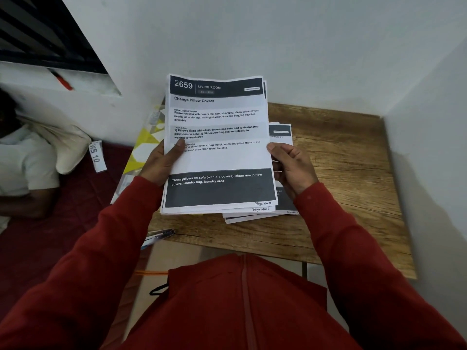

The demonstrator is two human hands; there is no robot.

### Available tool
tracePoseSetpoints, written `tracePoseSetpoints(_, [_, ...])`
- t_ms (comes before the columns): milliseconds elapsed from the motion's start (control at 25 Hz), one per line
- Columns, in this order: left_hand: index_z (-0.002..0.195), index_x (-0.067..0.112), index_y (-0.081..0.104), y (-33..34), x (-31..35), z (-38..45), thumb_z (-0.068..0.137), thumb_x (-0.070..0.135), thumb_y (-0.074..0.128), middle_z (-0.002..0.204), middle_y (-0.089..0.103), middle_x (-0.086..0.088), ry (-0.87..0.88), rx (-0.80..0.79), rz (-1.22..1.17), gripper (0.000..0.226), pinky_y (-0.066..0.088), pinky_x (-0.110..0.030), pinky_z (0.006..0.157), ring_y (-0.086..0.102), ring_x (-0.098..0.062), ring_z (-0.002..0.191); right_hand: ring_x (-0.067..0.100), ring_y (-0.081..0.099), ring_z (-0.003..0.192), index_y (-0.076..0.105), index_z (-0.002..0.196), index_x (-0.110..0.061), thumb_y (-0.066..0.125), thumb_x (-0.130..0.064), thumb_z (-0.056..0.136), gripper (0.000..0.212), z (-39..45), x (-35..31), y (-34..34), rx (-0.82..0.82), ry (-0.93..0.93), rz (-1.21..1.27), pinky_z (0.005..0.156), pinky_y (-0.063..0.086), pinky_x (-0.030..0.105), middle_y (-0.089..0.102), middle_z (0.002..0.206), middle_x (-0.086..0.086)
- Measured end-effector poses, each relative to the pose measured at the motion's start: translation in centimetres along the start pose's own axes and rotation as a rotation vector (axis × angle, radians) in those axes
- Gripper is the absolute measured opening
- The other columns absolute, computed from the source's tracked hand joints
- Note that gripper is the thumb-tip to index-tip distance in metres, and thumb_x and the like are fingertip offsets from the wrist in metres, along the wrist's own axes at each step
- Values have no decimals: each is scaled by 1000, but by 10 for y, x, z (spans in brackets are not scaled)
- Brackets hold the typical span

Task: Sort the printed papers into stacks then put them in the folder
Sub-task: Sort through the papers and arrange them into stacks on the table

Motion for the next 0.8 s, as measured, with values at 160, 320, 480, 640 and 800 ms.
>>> tracePoseSetpoints(160, [115, 20, 61, 5, 6, -1, 100, 20, 49, 104, 73, 6, -3, -19, 1, 19, 56, -25, 81, 69, -11, 95, 17, 58, 62, 67, 107, 5, 66, -20, 90, 30, 3, 4, -3, 2, -9, 34, 54, 47, 25, 70, 81, 9])
tracePoseSetpoints(320, [115, 18, 62, 9, 11, -1, 99, 22, 50, 107, 73, 4, -5, -28, 9, 21, 56, -29, 86, 69, -14, 96, 9, 60, 54, 65, 107, 7, 62, -15, 93, 26, 1, -2, -4, 17, -31, 74, 44, 46, 18, 71, 75, 4])
tracePoseSetpoints(480, [124, 13, 59, 12, 9, -2, 99, 23, 50, 114, 71, -1, -17, -30, -28, 28, 56, -31, 87, 68, -17, 100, 12, 60, 56, 69, 101, 2, 62, -14, 93, 19, -1, -4, -6, 25, -38, 98, 45, 46, 18, 72, 75, 4])
tracePoseSetpoints(640, [135, 6, 51, 17, 7, -3, 100, 21, 47, 121, 68, -5, -31, -48, -77, 38, 56, -31, 86, 67, -19, 104, 13, 64, 56, 71, 95, -3, 62, -12, 93, 13, -3, -7, -7, 42, -45, 99, 48, 50, 21, 73, 75, 5])
tracePoseSetpoints(800, [135, 9, 50, 19, 3, -3, 101, 20, 45, 124, 66, -5, -50, -58, -104, 37, 55, -32, 88, 67, -19, 106, 9, 57, 46, 69, 94, -3, 62, -12, 92, 11, -5, -5, -12, 84, -35, 87, 38, 40, 16, 70, 68, 3])
Point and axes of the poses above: each hand's wrist, its own z-axis towards the middle knuckle, its own y-axis out of the palm, x = y × z, the point moved 10 cm from there along z, towards the middle knuckle
